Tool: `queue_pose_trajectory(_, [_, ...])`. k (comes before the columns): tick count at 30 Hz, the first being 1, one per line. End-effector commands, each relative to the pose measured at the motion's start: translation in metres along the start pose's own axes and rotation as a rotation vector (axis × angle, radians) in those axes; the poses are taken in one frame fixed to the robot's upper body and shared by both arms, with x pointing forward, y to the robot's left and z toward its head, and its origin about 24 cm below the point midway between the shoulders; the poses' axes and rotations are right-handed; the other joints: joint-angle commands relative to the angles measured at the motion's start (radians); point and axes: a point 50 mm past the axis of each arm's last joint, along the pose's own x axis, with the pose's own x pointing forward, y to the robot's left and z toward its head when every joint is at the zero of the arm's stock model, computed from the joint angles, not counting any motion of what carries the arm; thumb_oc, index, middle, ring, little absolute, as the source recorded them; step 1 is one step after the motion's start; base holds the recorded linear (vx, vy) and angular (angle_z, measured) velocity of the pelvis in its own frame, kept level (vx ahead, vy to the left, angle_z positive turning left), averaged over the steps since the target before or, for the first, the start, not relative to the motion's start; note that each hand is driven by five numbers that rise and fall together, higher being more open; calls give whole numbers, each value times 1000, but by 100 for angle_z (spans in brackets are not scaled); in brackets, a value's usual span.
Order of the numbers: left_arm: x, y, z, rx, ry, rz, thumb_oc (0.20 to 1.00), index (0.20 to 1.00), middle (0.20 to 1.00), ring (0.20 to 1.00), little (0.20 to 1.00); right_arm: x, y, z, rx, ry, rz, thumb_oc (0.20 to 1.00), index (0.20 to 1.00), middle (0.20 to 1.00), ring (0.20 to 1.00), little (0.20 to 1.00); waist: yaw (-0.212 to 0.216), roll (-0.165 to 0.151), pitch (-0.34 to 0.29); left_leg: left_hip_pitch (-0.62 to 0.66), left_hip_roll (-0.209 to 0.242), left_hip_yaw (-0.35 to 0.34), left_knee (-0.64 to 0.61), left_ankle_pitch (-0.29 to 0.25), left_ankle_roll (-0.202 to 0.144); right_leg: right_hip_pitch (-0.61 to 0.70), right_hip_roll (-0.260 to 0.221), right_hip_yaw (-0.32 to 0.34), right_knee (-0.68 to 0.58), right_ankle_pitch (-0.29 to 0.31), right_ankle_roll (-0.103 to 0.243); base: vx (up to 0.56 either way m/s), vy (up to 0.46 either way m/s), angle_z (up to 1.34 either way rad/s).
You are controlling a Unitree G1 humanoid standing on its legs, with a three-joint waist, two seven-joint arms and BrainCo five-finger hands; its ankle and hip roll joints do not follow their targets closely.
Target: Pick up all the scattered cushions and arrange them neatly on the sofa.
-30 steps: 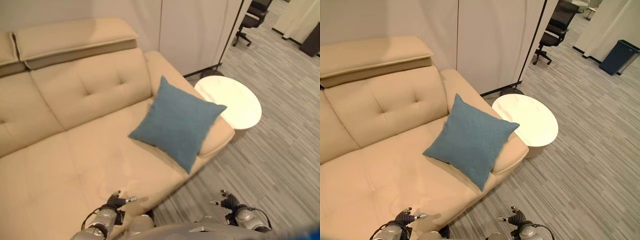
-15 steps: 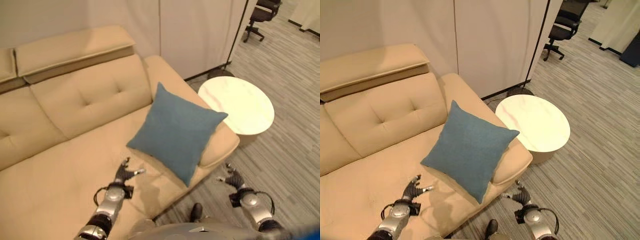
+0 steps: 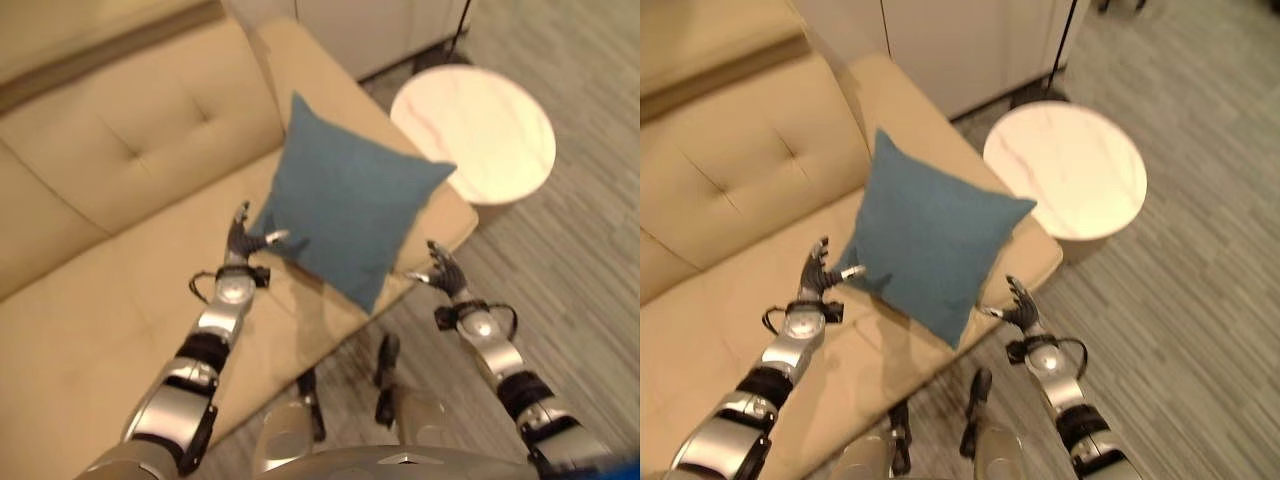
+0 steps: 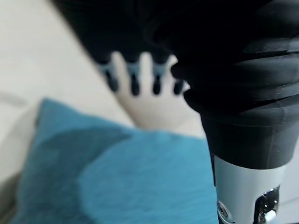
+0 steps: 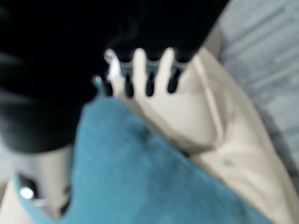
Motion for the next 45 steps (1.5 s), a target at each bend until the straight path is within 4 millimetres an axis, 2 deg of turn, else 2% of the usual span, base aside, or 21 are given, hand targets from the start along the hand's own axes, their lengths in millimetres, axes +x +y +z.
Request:
queue_pose_trajectory(1, [11, 19, 15, -2, -67, 91, 1000, 1000, 1000, 1000, 1000, 2, -2, 21, 54, -111, -31, 1000, 1000, 1000, 1000, 1000, 7, 8, -25, -69, -1, -12, 40, 3, -44, 30, -14, 3, 107, -118, 63, 54, 127, -9])
queue_pose_trajectory(2, [17, 28, 25, 19, -94, 124, 1000, 1000, 1000, 1000, 1000, 6, -1, 31, 58, -146, -37, 1000, 1000, 1000, 1000, 1000, 3, 12, -27, -87, 7, -21, 56, -29, -51, 8, -13, 21, 116, -130, 76, 66, 119, -4])
queue_pose_trajectory(3, [20, 31, 33, 22, -117, 137, 1000, 1000, 1000, 1000, 1000, 8, -2, 35, 56, -158, -41, 1000, 1000, 1000, 1000, 1000, 2, 12, -25, -108, 10, -19, 69, -33, -51, -14, -16, 26, 120, -126, 77, 86, 92, -7])
queue_pose_trajectory(4, [20, 31, 33, 22, -117, 137, 1000, 1000, 1000, 1000, 1000, 8, -2, 35, 56, -158, -41, 1000, 1000, 1000, 1000, 1000, 2, 12, -25, -109, 10, -19, 69, -33, -51, -14, -15, 26, 120, -126, 77, 0, 73, -26])
queue_pose_trajectory(6, [30, 43, 51, 53, -163, 186, 1000, 1000, 1000, 1000, 1000, 13, -1, 49, 46, -207, -48, 1000, 1000, 1000, 1000, 1000, -5, 7, -17, -151, 18, -10, 90, -40, -50, -55, -18, 43, 124, -112, 84, 10, 76, -19])
queue_pose_trajectory(10, [36, 52, 66, 72, -203, 215, 1000, 1000, 1000, 1000, 1000, 14, -1, 57, 42, -237, -47, 1000, 1000, 1000, 1000, 1000, -13, 2, -18, -182, 20, -7, 96, -41, -50, -82, -21, 49, 117, -101, 88, 27, 55, -2])
queue_pose_trajectory(12, [42, 61, 85, 81, -246, 246, 1000, 1000, 1000, 1000, 1000, 16, -2, 64, 35, -268, -46, 1000, 1000, 1000, 1000, 1000, -23, -3, -11, -212, 17, -8, 107, -45, -51, -110, -22, 54, 117, -94, 90, 17, 67, -5])
queue_pose_trajectory(17, [47, 69, 101, 50, -277, 265, 1000, 1000, 1000, 1000, 1000, 15, -2, 70, 12, -296, -26, 1000, 1000, 1000, 1000, 1000, -38, -7, -7, -240, 17, -3, 121, -55, -48, -139, -27, 59, 123, -86, 96, 18, 63, -2])
queue_pose_trajectory(19, [53, 80, 114, 54, -289, 293, 1000, 1000, 1000, 1000, 1000, 16, -2, 78, -2, -325, -16, 1000, 1000, 1000, 1000, 1000, -54, -15, -5, -275, 21, 0, 130, -61, -46, -177, -27, 69, 124, -71, 102, 27, 90, -3])
queue_pose_trajectory(24, [56, 85, 120, 31, -279, 314, 1000, 1000, 1000, 1000, 1000, 17, 4, 92, 16, -377, -2, 1000, 1000, 1000, 1000, 1000, -68, -25, 0, -307, 25, 10, 155, -75, -43, -199, -27, 79, 122, -58, 107, 22, 50, -10])
queue_pose_trajectory(27, [54, 69, 111, -30, -260, 264, 1000, 1000, 1000, 1000, 1000, 17, 15, 99, 16, -400, 17, 1000, 1000, 1000, 1000, 1000, -71, -20, 8, -331, 25, 15, 177, -89, -39, -226, -29, 87, 126, -61, 103, 22, 71, -9])
queue_pose_trajectory(28, [54, 69, 111, -30, -260, 264, 1000, 1000, 1000, 1000, 1000, 17, 15, 99, 16, -400, 17, 1000, 1000, 1000, 1000, 1000, -71, -20, 8, -331, 25, 15, 177, -89, -39, -226, -29, 87, 126, -61, 103, 16, 51, -13])
queue_pose_trajectory(33, [50, 36, 105, -107, -234, 191, 1000, 1000, 1000, 1000, 1000, 22, 31, 113, 3, -435, 40, 1000, 1000, 1000, 1000, 1000, -66, -1, 14, -345, 13, 18, 161, -82, -39, -246, -38, 85, 131, -60, 102, 16, 41, 0])
queue_pose_trajectory(37, [48, 22, 109, -128, -244, 157, 1000, 1000, 1000, 1000, 1000, 26, 35, 125, -20, -460, 33, 1000, 1000, 1000, 1000, 1000, -59, 7, 20, -355, 6, 13, 150, -74, -39, -260, -44, 81, 134, -58, 102, 1, 1, -2])
queue_pose_trajectory(41, [44, 3, 121, -161, -285, 110, 1000, 1000, 1000, 1000, 1000, 38, 36, 145, -70, -487, -28, 1000, 1000, 1000, 1000, 1000, -39, 22, 32, -380, 1, 5, 146, -66, -39, -283, -47, 77, 129, -53, 100, 1, -9, 4])
queue_pose_trajectory(45, [42, -9, 133, -194, -315, 79, 1000, 1000, 1000, 1000, 1000, 48, 38, 161, -71, -488, -51, 1000, 1000, 1000, 1000, 1000, -19, 35, 40, -405, 1, -3, 157, -62, -38, -303, -47, 77, 130, -51, 96, -2, -19, 7])
